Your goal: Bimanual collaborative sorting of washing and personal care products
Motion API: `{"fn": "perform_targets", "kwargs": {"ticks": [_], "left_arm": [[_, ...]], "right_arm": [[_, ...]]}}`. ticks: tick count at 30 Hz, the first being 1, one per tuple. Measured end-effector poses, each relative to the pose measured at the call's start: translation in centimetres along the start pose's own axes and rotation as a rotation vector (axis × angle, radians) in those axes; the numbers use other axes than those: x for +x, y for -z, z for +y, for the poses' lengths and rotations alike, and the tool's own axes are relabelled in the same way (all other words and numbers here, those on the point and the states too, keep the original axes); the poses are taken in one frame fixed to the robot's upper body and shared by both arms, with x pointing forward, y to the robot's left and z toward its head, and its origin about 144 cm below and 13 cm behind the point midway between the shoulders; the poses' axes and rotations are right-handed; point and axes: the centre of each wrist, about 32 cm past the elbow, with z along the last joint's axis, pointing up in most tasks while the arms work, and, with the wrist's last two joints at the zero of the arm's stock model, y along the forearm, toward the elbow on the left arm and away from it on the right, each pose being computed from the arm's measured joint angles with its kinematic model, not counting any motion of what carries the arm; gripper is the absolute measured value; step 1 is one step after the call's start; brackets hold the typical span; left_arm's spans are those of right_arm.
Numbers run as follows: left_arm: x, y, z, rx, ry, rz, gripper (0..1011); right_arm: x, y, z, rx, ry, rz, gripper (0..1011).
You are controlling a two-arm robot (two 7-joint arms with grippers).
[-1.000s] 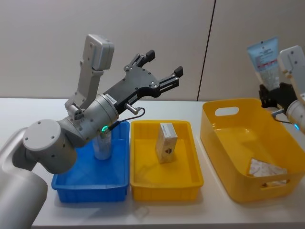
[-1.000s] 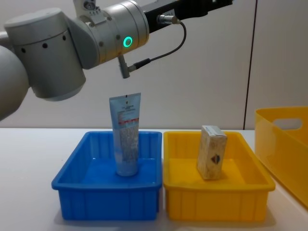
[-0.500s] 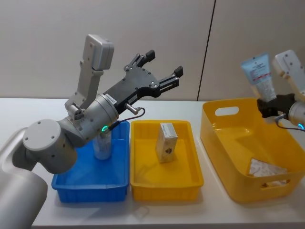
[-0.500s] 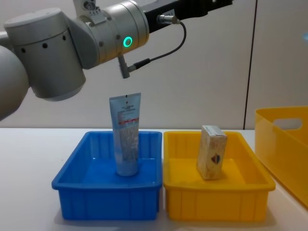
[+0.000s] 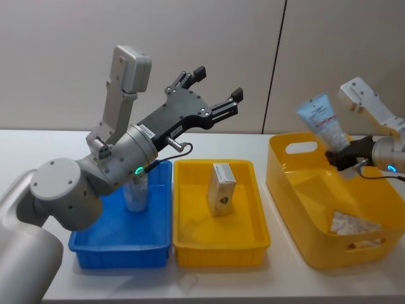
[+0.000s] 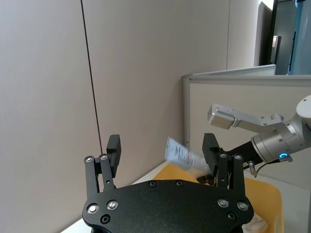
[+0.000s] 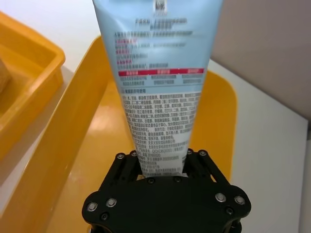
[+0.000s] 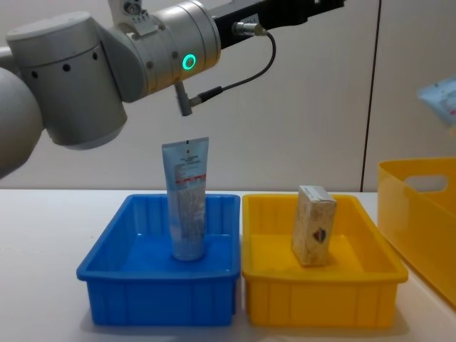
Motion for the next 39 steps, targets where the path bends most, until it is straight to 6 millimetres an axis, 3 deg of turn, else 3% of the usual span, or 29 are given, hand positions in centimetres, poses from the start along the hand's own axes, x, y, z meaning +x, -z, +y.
{"fn": "perform_targets", "kwargs": {"ticks": [15,23,39], "left_arm": [[0.00,0.00,0.00,0.000,0.000,0.000,1001],[0.00,0.00,0.00,0.000,0.000,0.000,1001],[0.00,0.00,0.00,0.000,0.000,0.000,1001]], "right_arm": [[0.37,-0.34,0.61,-0.060,-0.051,-0.026,799],[0.47,-0.46,0.70,-0.071,-0.060,-0.031,1000],[0.54,-0.48,0.79,-0.081,-0.067,-0.034,1002]]}}
